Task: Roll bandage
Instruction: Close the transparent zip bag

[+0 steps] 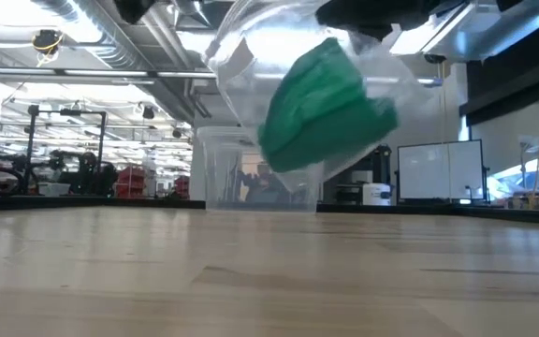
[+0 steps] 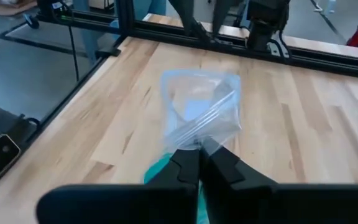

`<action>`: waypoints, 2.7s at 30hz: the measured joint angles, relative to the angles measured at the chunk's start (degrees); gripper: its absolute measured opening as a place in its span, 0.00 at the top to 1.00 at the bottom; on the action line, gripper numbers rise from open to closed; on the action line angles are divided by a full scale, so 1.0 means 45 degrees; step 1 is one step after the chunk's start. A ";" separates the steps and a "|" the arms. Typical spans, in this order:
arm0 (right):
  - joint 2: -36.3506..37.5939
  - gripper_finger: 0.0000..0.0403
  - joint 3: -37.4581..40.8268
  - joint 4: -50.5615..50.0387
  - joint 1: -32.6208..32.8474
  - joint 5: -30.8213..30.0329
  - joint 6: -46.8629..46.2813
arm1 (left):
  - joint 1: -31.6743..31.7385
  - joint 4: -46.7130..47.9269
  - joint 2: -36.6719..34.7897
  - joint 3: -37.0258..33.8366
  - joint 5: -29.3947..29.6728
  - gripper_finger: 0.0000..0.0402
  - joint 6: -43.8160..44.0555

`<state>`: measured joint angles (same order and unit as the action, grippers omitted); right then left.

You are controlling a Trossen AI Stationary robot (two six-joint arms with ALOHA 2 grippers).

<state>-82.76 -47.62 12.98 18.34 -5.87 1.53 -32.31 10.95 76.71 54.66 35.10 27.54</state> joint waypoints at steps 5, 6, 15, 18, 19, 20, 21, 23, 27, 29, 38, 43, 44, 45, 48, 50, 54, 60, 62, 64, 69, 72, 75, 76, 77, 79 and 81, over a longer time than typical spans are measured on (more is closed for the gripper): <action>0.0000 0.99 0.0010 0.0065 0.0001 0.0338 -0.0024 | -0.0087 0.1529 0.0490 -0.0002 0.0164 0.70 0.0221; 0.0000 0.98 0.0010 0.0067 0.0001 0.0372 -0.0040 | -0.0078 0.1719 0.0643 -0.0025 0.0170 0.70 0.0231; 0.0000 0.99 0.0010 0.0215 0.0001 0.1027 -0.0054 | 0.0113 0.1436 0.1661 -0.0005 0.0901 0.72 -0.0719; 0.0000 0.99 0.0010 0.0260 0.0001 0.1221 -0.0247 | 0.0093 0.1382 0.1812 -0.0026 0.1071 0.73 -0.0868; 0.0000 0.99 0.0010 0.0297 0.0001 0.1225 -0.0278 | -0.0026 0.1106 0.1814 -0.0185 0.1338 0.74 -0.0884; 0.0000 0.99 0.0010 0.0357 0.0011 0.1239 -0.0280 | -0.0137 0.0495 0.1788 -0.0507 0.1705 0.74 -0.0881; 0.0000 0.99 0.0010 0.0483 0.0015 0.1334 -0.0280 | -0.0281 -0.0379 0.1770 -0.0947 0.2004 0.75 -0.0881; 0.0000 0.99 0.0015 0.0771 0.0016 0.1621 -0.0280 | -0.0459 -0.2524 0.1763 -0.1989 0.2085 0.75 -0.1061; 0.0000 1.00 0.0015 0.1214 0.0011 0.1793 -0.0230 | -0.0522 -0.7808 0.1758 -0.4033 0.1860 0.76 -0.1668; 0.0000 1.00 0.0015 0.1383 0.0006 0.1793 -0.0217 | -0.0570 -1.0162 0.1758 -0.4842 0.1815 0.76 -0.2358; 0.0000 1.00 0.0015 0.1723 0.0006 0.1997 -0.0198 | -0.1007 -1.3521 0.1739 -0.6068 0.0975 0.76 -0.3558; 0.0000 1.00 0.0015 0.1938 0.0005 0.1997 -0.0244 | -0.1332 -1.3514 0.1739 -0.6247 0.0851 0.76 -0.2956; 0.0000 1.00 0.0015 0.2004 0.0003 0.1997 -0.0246 | -0.1309 -1.3523 0.1739 -0.6247 0.1080 0.76 -0.2891; 0.0000 1.00 0.0016 0.2106 0.0006 0.1997 -0.0251 | -0.1237 -1.3519 0.1739 -0.6247 0.1233 0.76 -0.2841; 0.0000 1.00 0.0019 0.2409 0.0002 0.2026 -0.0256 | -0.0985 -1.3682 0.1739 -0.6252 0.1320 0.76 -0.2820; 0.0000 1.00 0.0019 0.2440 0.0002 0.2027 -0.0258 | -0.0867 -1.3843 0.1739 -0.6252 0.1285 0.76 -0.2828; 0.0000 1.00 0.0019 0.2262 0.0006 0.2066 -0.0261 | -0.0815 -1.4227 0.1739 -0.6252 0.0428 0.76 -0.2926; 0.0000 1.00 0.0019 0.1765 0.0006 0.2230 -0.0266 | -0.1003 -1.4248 0.1739 -0.6252 0.0211 0.76 -0.2824; -0.0049 1.00 0.0019 0.1817 0.0001 0.2225 -0.0189 | -0.0940 -1.4247 0.1739 -0.6252 0.0363 0.76 -0.2848; -0.0072 1.00 0.0019 0.1830 0.0001 0.2226 0.0020 | -0.0853 -1.4259 0.1739 -0.6252 0.0390 0.76 -0.2776; -0.0073 1.00 0.0019 0.1867 0.0002 0.2230 0.0154 | -0.0673 -1.4248 0.1739 -0.6252 0.0387 0.76 -0.2492; -0.0073 1.00 0.0019 0.2043 0.0001 0.2230 0.0389 | -0.0629 -1.4300 0.1739 -0.6252 0.0387 0.76 -0.2455; -0.0165 1.00 0.0019 0.2160 0.0001 0.2230 0.0453 | -0.0629 -1.4472 0.1739 -0.6252 0.0373 0.76 -0.2508; -0.0170 1.00 0.0022 0.2091 0.0001 0.2227 0.0503 | -0.0634 -1.4609 0.1739 -0.6252 0.0342 0.76 -0.2608; -0.0186 1.00 0.0022 0.2093 0.0001 0.2225 0.0546 | -0.0632 -1.4773 0.1739 -0.6252 0.0339 0.76 -0.2770; -0.0369 1.00 0.0010 0.2191 0.0001 0.2225 0.0613 | -0.0629 -1.4988 0.1739 -0.6252 0.0338 0.76 -0.3118; -0.0477 1.00 0.0034 0.1930 0.0001 0.2225 0.0613 | -0.0629 -1.5007 0.1739 -0.6252 0.0343 0.76 -0.3217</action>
<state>-84.91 -47.46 21.66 18.35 4.14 4.29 -35.14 -56.58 84.53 26.52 36.64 13.06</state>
